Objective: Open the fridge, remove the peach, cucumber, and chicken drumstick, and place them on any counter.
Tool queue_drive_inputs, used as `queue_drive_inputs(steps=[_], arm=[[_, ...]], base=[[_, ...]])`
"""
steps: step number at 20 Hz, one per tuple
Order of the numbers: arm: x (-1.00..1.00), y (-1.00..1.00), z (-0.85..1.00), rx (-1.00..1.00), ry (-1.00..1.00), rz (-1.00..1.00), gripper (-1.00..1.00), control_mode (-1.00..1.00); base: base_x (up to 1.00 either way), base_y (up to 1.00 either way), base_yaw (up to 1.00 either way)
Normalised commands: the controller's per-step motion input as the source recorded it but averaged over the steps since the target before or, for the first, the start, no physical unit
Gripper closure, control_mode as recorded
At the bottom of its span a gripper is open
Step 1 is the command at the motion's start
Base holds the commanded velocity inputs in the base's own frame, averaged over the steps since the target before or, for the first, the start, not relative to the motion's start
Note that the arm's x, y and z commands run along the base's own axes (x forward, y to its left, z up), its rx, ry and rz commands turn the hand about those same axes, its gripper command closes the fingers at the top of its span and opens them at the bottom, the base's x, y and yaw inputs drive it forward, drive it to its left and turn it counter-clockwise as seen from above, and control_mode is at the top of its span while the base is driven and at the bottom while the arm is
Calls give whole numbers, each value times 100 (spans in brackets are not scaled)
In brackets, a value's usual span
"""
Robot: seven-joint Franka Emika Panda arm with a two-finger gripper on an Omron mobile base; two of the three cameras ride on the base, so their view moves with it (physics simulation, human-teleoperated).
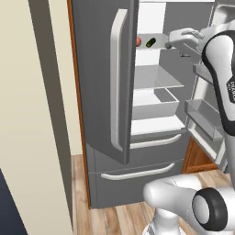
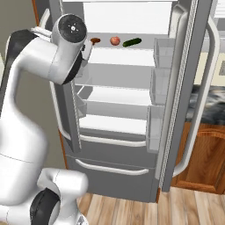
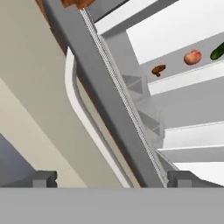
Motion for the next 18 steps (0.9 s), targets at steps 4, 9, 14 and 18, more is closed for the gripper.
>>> queue_drive_inputs(steps=[4, 9, 14, 18], arm=[[35, -2, -27, 3, 1, 7, -100, -100], [51, -2, -49, 0, 0, 1, -100, -100], [49, -18, -61, 0, 1, 13, -100, -100], [61, -17, -53, 0, 1, 21, -100, -100]], base=[[0, 0, 0], [0, 0, 0], [0, 0, 0], [0, 0, 0]])
